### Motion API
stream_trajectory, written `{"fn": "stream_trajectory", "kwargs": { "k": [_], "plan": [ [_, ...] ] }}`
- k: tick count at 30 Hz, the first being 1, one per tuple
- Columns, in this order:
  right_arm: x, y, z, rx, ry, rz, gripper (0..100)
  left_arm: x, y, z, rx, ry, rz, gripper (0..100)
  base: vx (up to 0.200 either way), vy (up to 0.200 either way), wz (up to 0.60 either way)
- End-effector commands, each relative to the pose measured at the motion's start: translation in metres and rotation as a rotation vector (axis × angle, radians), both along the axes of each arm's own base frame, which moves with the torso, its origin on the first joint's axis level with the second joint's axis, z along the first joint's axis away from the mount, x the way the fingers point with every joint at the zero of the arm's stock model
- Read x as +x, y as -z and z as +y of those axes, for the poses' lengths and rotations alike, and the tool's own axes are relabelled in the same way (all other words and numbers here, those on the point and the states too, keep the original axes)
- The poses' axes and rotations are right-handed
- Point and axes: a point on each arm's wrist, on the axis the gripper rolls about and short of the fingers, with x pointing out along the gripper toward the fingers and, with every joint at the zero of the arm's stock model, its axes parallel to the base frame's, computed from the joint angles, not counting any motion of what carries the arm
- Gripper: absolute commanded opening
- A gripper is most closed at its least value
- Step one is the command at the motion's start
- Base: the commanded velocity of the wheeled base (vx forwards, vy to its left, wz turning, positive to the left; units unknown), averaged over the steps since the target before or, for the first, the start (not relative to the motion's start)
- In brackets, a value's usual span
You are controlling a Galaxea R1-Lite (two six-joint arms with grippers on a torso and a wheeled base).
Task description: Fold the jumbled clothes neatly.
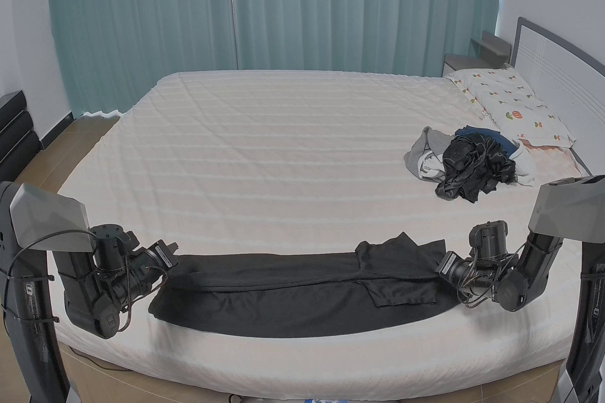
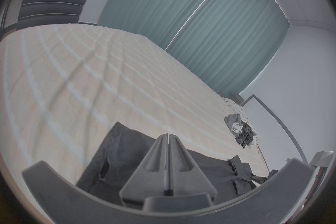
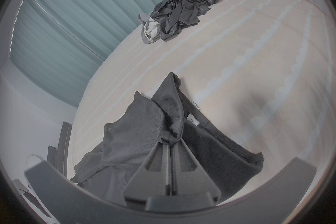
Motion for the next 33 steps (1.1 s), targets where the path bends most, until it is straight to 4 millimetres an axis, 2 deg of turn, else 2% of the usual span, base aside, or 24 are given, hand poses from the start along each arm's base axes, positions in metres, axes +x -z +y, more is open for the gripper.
{"fn": "stream_trajectory", "kwargs": {
  "k": [1,6,7,9,12,14,18,19,20,21,24,28,33],
  "plan": [
    [-0.003,0.002,0.003,-0.006,-0.013,0.010,0,0.002,0.016,-0.010,0.001,0.025,0.037,0,0.000,0.000,0.00],
    [-0.002,0.003,0.001,-0.014,-0.013,0.013,0,0.001,0.031,-0.011,0.005,0.030,0.085,0,0.000,0.000,0.00],
    [-0.003,0.003,0.001,-0.018,-0.017,0.011,100,0.001,0.034,-0.011,0.005,0.031,0.094,0,0.000,0.000,0.00],
    [-0.005,-0.003,0.000,-0.025,-0.024,-0.009,100,0.000,0.038,-0.010,0.006,0.030,0.108,0,0.000,0.000,0.00],
    [-0.005,-0.033,-0.003,-0.012,-0.027,-0.103,100,0.000,0.046,-0.009,0.006,0.026,0.133,0,0.000,0.000,0.00],
    [-0.004,-0.045,-0.008,0.011,-0.037,-0.140,100,-0.001,0.049,-0.009,0.006,0.026,0.142,0,0.000,0.000,0.00],
    [0.007,-0.050,-0.008,0.072,-0.110,-0.165,100,0.000,0.053,-0.009,0.007,0.026,0.150,0,0.000,0.000,0.00],
    [0.009,-0.049,-0.007,0.076,-0.115,-0.164,100,0.000,0.053,-0.009,0.007,0.026,0.150,0,0.000,0.000,0.00],
    [0.019,-0.044,-0.005,0.095,-0.142,-0.168,100,0.000,0.055,-0.009,0.008,0.026,0.157,0,0.000,0.000,0.00],
    [0.019,-0.044,-0.005,0.095,-0.142,-0.168,100,0.000,0.055,-0.009,0.008,0.026,0.157,0,0.000,0.000,0.00],
    [0.038,-0.022,0.001,0.063,-0.203,-0.135,100,-0.001,0.057,-0.009,0.008,0.026,0.165,0,0.000,0.000,0.00],
    [0.054,0.004,0.003,-0.028,-0.279,-0.121,100,-0.001,0.058,-0.009,0.008,0.027,0.168,0,0.000,0.000,0.00],
    [0.063,0.010,0.005,-0.028,-0.323,-0.135,100,-0.001,0.059,-0.009,0.009,0.027,0.169,0,0.000,0.000,0.00]
  ]
}}
